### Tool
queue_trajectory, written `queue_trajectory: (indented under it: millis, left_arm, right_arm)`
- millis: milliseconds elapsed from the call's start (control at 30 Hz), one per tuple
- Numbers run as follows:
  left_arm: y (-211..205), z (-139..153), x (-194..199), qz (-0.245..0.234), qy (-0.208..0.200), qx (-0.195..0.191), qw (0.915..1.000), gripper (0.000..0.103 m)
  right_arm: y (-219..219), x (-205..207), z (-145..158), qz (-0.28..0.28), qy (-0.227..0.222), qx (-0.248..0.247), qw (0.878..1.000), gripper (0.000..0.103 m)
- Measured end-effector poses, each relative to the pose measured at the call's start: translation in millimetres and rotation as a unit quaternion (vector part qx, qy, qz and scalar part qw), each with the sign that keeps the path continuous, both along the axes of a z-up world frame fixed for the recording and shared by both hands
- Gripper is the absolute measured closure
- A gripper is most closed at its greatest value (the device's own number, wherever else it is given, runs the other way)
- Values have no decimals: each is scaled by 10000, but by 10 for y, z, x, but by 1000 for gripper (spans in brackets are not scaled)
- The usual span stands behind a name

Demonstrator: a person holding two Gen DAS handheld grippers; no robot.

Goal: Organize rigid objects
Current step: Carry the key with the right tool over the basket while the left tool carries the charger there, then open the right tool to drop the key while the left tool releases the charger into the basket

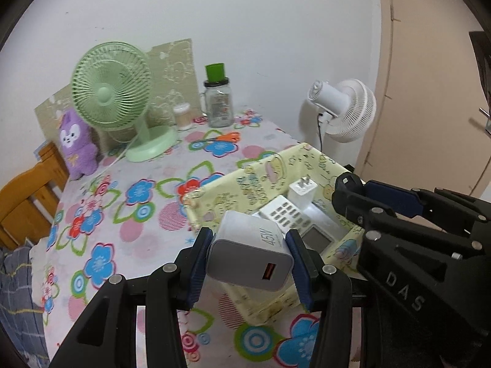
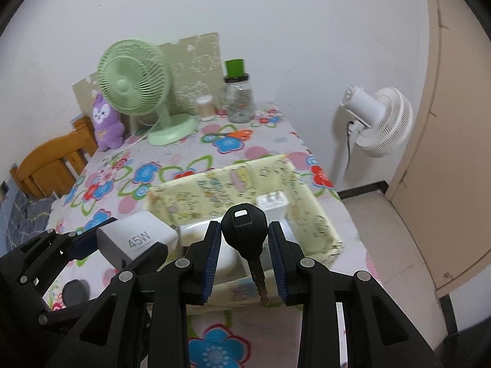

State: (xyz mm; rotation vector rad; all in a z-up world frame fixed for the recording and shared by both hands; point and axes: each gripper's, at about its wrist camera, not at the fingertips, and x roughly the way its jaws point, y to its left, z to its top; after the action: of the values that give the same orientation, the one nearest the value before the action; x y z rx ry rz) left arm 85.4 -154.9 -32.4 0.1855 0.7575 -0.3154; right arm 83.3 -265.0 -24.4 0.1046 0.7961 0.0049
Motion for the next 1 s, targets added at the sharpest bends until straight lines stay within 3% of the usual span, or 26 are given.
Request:
queue_trajectory:
  millis: [367,1000]
  left_arm:
    - [-247,-250,225,-251,326,118,9991,53]
    - [-362,-469,573,-329,769,127,9964,53]
  right_arm:
    - [-309,172,-215,-208,223,90,9995,69]
    - [-308,619,-593,-122,686,-36,9976,69]
